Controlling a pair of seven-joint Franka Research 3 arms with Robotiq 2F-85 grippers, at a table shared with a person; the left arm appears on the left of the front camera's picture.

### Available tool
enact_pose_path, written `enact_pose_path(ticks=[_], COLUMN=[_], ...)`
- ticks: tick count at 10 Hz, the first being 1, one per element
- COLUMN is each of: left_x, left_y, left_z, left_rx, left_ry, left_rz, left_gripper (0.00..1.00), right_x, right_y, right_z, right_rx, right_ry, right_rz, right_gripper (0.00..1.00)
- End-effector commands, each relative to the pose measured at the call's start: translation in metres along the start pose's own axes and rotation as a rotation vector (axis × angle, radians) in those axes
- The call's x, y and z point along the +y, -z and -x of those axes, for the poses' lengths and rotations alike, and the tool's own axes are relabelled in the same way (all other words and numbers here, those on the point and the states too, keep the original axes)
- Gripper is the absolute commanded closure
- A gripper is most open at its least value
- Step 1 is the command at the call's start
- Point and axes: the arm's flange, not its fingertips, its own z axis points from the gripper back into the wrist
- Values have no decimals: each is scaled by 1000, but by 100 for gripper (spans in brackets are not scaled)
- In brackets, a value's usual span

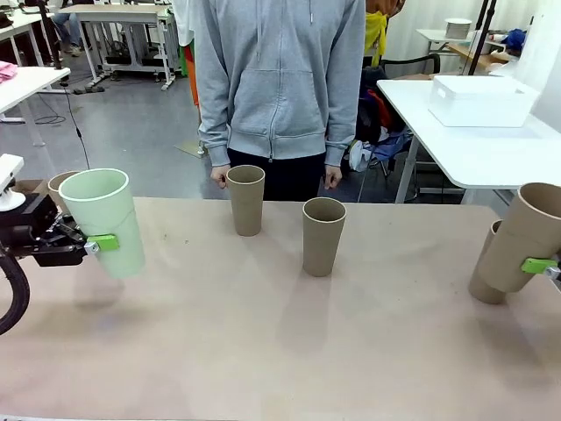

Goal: Stack the cups and store them in the basket.
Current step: Pick up two Reusable plastic cups , one in each hand.

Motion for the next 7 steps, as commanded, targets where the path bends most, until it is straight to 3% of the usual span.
enact_pose_path(ticks=[1, 7], left_x=[-15, -45], left_y=[-5, 4], left_z=[-15, -12], left_rx=[-8, 4], left_ry=[2, -53], left_rz=[15, 68], left_gripper=[15, 15], right_x=[28, 39], right_y=[38, 90], right_z=[-12, -16], right_rx=[14, 32], right_ry=[-52, -29], right_rz=[17, 39], right_gripper=[16, 16])
